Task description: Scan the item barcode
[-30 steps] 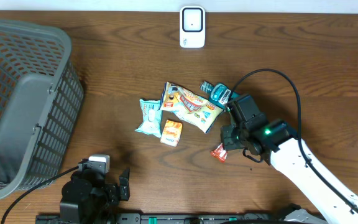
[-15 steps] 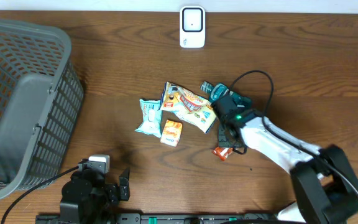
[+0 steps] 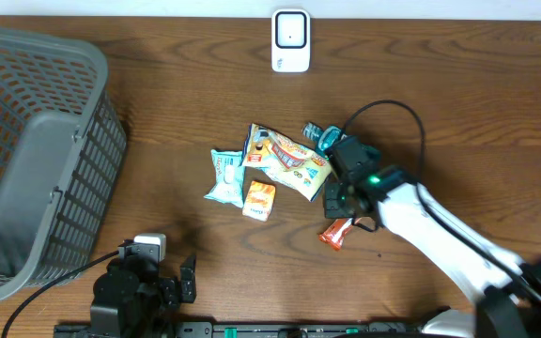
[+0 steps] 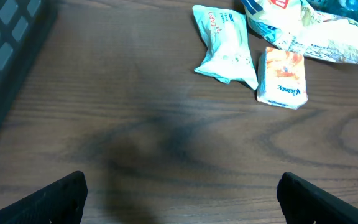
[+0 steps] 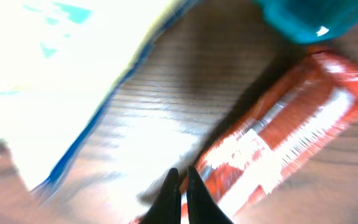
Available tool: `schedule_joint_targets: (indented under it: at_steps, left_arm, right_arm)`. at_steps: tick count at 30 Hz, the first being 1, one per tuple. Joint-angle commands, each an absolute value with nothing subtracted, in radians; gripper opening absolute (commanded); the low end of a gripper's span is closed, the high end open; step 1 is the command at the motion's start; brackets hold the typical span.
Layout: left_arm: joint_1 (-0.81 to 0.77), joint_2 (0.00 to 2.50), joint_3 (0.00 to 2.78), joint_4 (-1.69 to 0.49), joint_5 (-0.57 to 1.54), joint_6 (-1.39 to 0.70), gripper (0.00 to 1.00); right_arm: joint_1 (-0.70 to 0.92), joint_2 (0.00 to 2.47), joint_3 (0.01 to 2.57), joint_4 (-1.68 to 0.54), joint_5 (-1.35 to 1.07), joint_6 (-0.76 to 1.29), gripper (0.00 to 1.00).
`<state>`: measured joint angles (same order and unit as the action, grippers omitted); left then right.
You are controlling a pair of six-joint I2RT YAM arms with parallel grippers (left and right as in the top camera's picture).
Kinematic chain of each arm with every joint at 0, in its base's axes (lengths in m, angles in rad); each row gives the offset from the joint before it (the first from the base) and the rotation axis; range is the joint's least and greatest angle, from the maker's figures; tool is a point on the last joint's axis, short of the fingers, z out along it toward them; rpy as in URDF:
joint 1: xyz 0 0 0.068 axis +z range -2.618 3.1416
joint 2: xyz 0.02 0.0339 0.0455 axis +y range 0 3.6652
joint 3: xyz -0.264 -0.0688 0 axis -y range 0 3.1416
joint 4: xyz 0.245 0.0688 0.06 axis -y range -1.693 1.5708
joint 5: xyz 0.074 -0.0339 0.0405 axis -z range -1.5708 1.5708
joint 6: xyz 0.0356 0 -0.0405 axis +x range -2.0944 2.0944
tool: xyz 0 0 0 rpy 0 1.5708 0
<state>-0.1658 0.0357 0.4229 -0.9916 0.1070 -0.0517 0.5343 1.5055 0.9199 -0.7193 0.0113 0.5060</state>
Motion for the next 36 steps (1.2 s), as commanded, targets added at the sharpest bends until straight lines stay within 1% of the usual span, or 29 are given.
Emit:
schedule_joint_targets:
  at_steps: [1,4,7,8,11,16,21,27,33,36]
  left_arm:
    - [-0.169,0.037,0.427,-0.994,0.12,-0.045,0.98]
    - [-0.169,0.037,0.427,-0.994,0.12,-0.045,0.98]
    - [-0.169,0.037,0.427,-0.994,0.12,-0.045,0.98]
    - [-0.169,0.037,0.427,-0.994,0.12,-0.045,0.98]
    - [-0.169,0.037,0.427,-0.994,0.12,-0.045,0.98]
    - [-0.169,0.037,0.427,-0.994,0.12,-0.045,0.98]
    - [-0.169,0.037,0.427,-0.994,0.12,-0.045,0.98]
    - [-0.169,0.037,0.427,-0.994,0.12,-0.045,0.98]
    - [-0.169,0.037,0.427,-0.994,0.12,-0.045,0.98]
    - [-0.169,0.037,0.427,-0.994,0.12,-0.045,0.98]
  right_arm:
    - [0.538,1.419,0.94,-0.764,0.006,0.477,0.01]
    - [0.55,1.411,0.932,-0.798,-0.026,0.467,0.01]
    - [0.575,1.442,0.883,-0.736,-0.029,0.466,0.02]
    - [0.591,1.481,0.849,-0.675,-0.037,0.466,0.02]
    - [0.611,1.548,0.834,-0.619,-0.038,0.475,0.01]
    - [0.633,1.625,0.834,-0.545,-0.147,0.474,0.01]
    - [0.66,1.643,0.834,-0.663,-0.126,0.484,0.01]
    - [0.656,1.618,0.834,-0.857,0.055,0.647,0.01]
    - [0.654,1.504,0.855,-0.858,0.019,0.648,0.01]
    - [0.654,1.419,0.874,-0.867,-0.007,0.716,0.02]
